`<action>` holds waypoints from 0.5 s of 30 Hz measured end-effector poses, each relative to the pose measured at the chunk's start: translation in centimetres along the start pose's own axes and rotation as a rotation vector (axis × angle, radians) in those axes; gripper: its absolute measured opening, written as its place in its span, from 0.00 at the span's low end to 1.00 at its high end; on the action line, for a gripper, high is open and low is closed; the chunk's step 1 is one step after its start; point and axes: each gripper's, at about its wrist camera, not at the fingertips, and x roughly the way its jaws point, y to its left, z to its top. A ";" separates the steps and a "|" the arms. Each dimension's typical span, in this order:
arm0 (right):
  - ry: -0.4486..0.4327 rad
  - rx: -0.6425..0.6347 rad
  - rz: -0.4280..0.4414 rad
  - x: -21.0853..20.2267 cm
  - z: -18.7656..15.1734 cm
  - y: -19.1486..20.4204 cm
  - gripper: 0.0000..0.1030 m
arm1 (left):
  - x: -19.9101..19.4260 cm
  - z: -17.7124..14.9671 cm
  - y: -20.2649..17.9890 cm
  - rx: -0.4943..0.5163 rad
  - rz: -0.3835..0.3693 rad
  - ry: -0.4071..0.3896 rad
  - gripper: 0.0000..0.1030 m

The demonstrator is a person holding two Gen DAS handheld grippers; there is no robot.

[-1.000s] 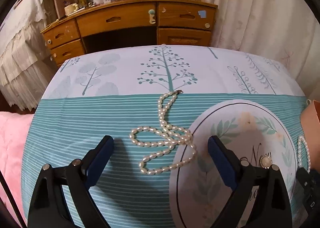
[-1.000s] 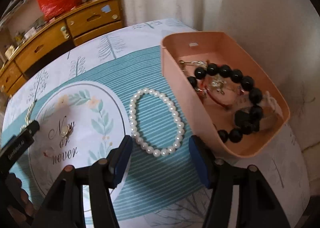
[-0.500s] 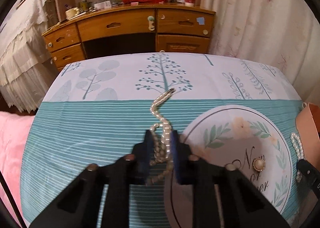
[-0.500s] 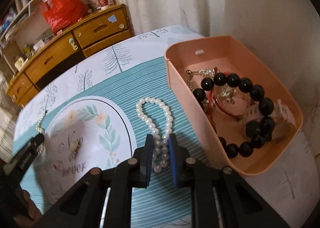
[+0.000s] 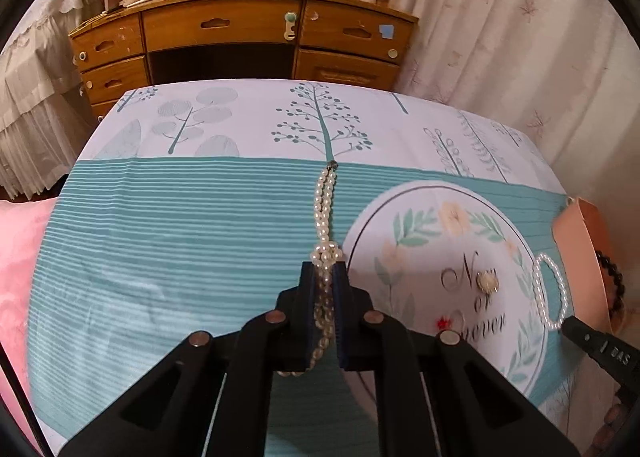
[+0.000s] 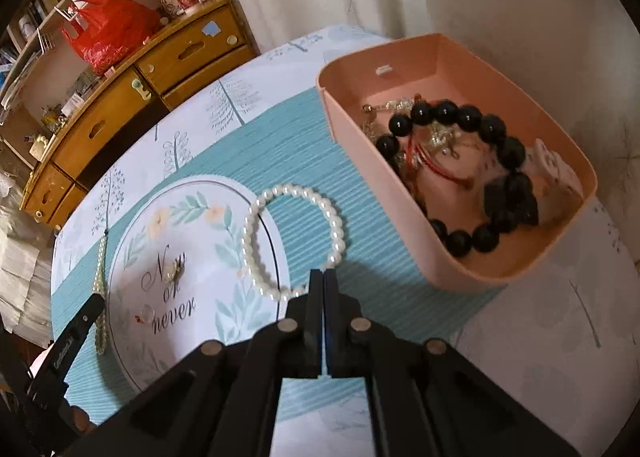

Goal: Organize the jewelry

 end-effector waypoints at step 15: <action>-0.031 0.059 -0.022 0.0 0.2 -0.1 0.02 | -3.5 -1.1 0.5 0.062 -0.076 -0.014 0.18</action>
